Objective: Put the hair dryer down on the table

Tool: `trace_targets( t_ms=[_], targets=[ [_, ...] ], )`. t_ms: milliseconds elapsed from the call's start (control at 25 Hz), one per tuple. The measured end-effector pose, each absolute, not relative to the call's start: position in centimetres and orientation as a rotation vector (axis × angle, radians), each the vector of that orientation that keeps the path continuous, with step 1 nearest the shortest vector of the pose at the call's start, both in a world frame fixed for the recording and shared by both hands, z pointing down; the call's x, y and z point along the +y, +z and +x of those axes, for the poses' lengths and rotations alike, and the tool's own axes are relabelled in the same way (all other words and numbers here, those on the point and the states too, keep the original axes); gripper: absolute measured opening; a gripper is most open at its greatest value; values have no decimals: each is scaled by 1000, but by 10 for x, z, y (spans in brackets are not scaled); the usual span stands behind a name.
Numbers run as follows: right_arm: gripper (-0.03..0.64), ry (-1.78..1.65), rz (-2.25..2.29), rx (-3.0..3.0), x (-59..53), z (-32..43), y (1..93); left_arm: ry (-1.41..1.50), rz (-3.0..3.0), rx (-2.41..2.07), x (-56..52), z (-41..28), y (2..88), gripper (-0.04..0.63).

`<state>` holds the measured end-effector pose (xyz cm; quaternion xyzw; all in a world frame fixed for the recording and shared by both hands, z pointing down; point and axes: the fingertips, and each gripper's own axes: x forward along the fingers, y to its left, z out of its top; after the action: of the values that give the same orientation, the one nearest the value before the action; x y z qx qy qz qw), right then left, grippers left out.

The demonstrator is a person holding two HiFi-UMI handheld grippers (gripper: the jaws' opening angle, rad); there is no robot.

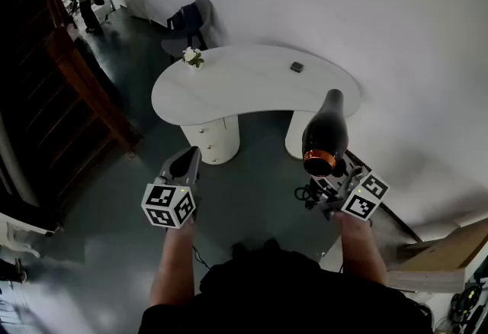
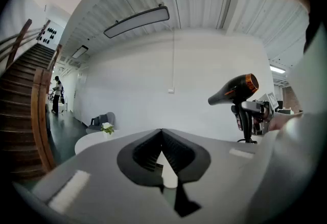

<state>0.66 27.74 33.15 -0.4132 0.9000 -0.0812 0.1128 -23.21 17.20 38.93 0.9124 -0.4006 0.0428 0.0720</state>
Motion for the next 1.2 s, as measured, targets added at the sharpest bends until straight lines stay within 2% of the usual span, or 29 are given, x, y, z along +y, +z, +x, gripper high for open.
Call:
trace_targets(
  t_ms=[800,1200],
  targets=[
    [183,-247,-1239,2627,272,28,342,130,2743,-1183,164,-221,395,9],
    [183,-263,-1270,2546,271,96,338,158,2783,-1099,148,-145,395,9]
  ],
)
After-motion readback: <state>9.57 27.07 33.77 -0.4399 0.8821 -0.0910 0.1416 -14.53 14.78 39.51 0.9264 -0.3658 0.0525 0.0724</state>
